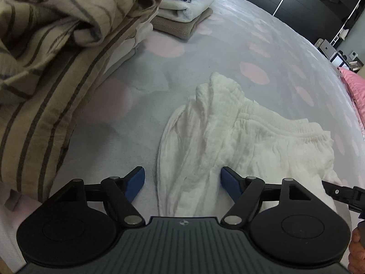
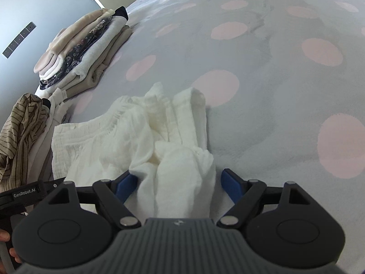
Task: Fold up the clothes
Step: 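Grasp the folded white garment edge with both tools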
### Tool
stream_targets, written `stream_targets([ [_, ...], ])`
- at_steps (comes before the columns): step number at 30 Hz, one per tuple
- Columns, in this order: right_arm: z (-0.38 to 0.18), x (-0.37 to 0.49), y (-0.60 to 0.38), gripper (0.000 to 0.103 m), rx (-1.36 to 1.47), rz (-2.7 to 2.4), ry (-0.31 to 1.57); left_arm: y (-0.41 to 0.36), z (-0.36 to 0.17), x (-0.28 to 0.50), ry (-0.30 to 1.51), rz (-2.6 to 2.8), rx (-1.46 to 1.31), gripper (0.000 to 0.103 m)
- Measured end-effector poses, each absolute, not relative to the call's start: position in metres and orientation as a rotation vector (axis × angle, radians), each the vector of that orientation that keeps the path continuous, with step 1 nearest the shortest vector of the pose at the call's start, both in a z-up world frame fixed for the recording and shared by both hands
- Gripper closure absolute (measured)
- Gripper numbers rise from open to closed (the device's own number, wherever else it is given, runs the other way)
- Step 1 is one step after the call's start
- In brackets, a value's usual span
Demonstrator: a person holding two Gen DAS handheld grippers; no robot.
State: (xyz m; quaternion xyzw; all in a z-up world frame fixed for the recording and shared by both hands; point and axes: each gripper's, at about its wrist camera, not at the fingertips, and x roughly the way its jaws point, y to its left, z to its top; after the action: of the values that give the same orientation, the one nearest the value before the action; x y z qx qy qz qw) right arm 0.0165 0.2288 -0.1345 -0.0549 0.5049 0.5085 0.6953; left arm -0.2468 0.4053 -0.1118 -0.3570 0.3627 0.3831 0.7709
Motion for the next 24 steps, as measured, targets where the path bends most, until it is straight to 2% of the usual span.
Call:
stream_targets([
  [6,-0.139,0.012,0.243,0.022,-0.158,1.151,1.081,0.405,-0.114,-0.236,0.8,0.824,-0.733,0.032],
  [14,-0.137,0.005,0.251,0.046,-0.164,1.176,1.064,0.399,-0.11,-0.223,0.798,0.802,-0.697,0.058],
  [16,-0.135,0.003,0.249,0.057,-0.156,1.184,1.072,0.398,-0.109,-0.222,0.794,0.793,-0.697,0.066],
  [24,-0.118,-0.022,0.243,0.074,-0.2,1.143,0.984,0.389,-0.102,-0.22,0.785,0.771,-0.657,0.081],
])
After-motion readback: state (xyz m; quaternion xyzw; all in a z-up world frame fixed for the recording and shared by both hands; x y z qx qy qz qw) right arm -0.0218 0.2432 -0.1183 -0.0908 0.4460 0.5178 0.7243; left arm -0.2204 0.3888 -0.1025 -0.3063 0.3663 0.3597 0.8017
